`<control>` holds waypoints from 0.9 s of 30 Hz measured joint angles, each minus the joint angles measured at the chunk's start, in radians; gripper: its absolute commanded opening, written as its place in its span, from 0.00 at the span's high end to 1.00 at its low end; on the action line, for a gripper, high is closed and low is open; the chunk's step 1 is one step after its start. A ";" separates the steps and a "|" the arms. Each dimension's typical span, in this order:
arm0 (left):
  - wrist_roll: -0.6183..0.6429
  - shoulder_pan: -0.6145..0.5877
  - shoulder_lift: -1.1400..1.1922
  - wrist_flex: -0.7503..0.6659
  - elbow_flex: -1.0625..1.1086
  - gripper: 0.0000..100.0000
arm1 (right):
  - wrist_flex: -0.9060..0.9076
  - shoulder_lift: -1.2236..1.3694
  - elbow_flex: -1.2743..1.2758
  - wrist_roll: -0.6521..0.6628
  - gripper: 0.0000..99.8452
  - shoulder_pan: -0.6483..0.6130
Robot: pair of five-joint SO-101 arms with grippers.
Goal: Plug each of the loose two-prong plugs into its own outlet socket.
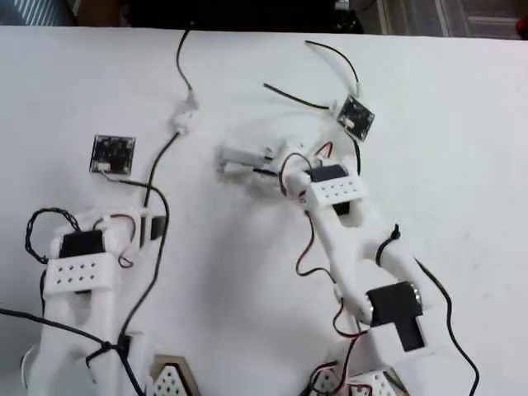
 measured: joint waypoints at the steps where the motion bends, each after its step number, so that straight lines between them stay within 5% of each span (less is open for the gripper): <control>1: 0.000 0.000 0.000 -0.003 0.005 0.73 | -0.009 0.017 0.000 0.000 0.87 0.000; 27: -0.009 -0.002 -0.009 -0.080 0.075 0.73 | 0.031 0.123 -0.051 0.000 0.87 0.006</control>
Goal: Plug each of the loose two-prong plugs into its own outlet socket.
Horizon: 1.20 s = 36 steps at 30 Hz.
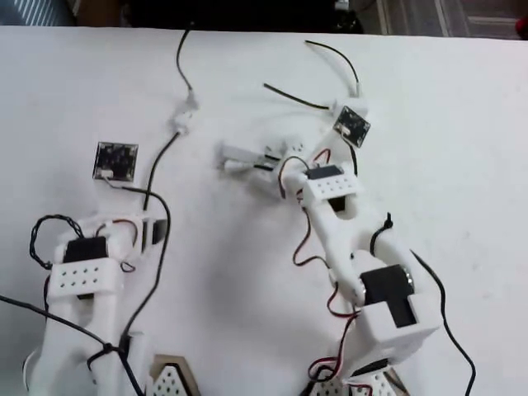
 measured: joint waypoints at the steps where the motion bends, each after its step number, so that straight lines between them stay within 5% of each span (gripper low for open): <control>1: 0.000 0.000 0.000 0.000 0.000 0.73 | 0.000 0.012 -0.012 0.000 0.87 0.000; 36: 0.000 0.000 0.000 -0.003 0.017 0.73 | -0.081 0.046 -0.031 -0.055 0.87 0.120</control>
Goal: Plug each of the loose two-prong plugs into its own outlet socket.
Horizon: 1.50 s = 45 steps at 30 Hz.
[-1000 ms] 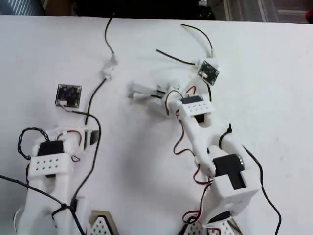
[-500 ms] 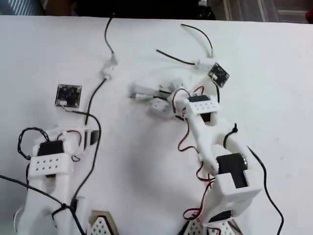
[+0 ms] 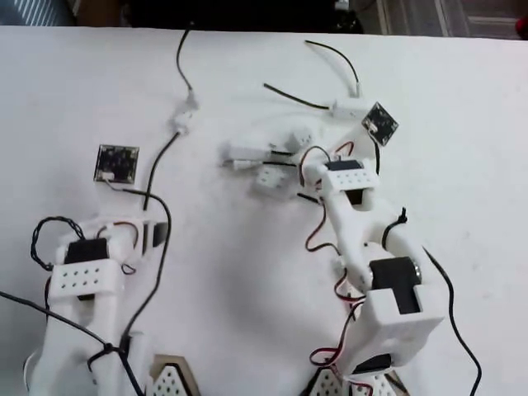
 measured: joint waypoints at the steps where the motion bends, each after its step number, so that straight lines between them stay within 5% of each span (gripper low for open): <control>1: 0.000 0.000 0.000 0.000 0.000 0.73 | 0.000 0.012 0.000 0.000 0.88 0.000; 5: 0.000 0.000 0.000 0.000 0.000 0.73 | -0.002 0.074 -0.048 0.000 0.99 0.000; 16: 0.000 0.000 0.000 -0.003 0.002 0.73 | 0.114 -0.041 -0.043 0.026 0.98 0.009; 29: 0.000 0.000 0.000 -0.003 0.002 0.73 | 0.161 -0.628 0.203 0.394 0.98 0.009; 45: 0.000 0.000 0.000 -0.003 0.002 0.73 | 0.473 -1.026 0.207 0.925 0.98 0.160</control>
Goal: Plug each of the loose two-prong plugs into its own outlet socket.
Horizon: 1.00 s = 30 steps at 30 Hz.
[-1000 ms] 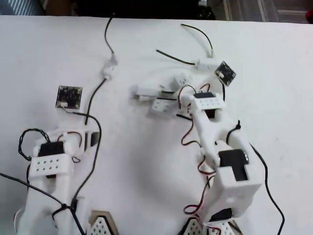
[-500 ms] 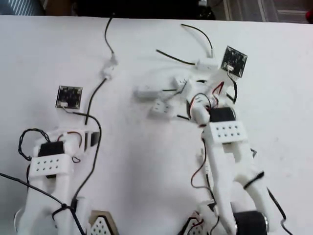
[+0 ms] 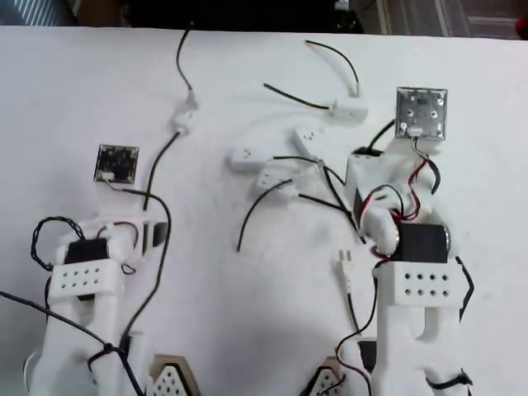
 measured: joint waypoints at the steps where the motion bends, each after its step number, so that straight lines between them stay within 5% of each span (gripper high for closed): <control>1: 0.000 0.000 0.000 0.000 0.000 0.73 | 0.012 0.000 0.000 0.032 0.98 0.000; 9: 0.000 0.000 0.000 0.000 0.003 0.73 | 0.077 0.180 0.000 0.216 0.98 -0.118; 15: 0.000 0.000 0.000 -0.021 0.011 0.73 | 0.086 0.457 -0.074 0.224 0.82 -0.224; 22: 0.000 0.000 0.000 -0.025 0.015 0.73 | 0.170 0.566 -0.296 0.247 0.84 -0.235; 30: 0.000 0.000 0.000 -0.025 0.015 0.73 | 0.388 0.634 -0.384 0.517 0.84 -0.238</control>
